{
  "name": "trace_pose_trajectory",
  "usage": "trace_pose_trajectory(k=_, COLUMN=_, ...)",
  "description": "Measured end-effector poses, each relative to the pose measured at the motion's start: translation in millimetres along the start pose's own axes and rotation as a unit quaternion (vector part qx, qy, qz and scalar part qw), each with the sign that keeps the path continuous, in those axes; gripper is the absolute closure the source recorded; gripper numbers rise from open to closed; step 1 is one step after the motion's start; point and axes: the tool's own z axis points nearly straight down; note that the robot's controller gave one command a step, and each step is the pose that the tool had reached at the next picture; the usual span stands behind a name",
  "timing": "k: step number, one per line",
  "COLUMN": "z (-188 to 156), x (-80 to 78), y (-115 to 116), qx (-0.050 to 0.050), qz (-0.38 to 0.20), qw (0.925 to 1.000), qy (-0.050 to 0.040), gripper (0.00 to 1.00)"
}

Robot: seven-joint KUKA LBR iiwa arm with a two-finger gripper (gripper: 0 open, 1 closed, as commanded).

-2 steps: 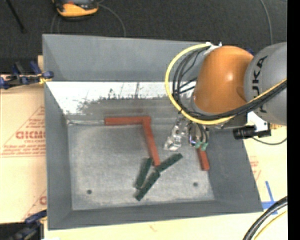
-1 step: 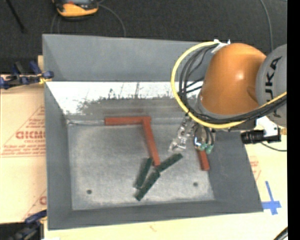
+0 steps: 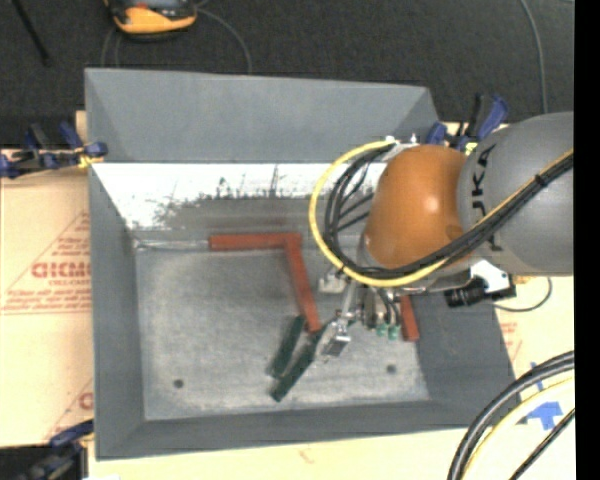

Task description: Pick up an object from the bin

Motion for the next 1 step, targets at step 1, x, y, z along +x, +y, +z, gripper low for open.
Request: trace_pose_trajectory(k=1, z=-2.6, x=-1.5, y=0.7, qx=-0.001, qz=0.001, qw=1.0, qy=-0.0028, gripper=0.0)
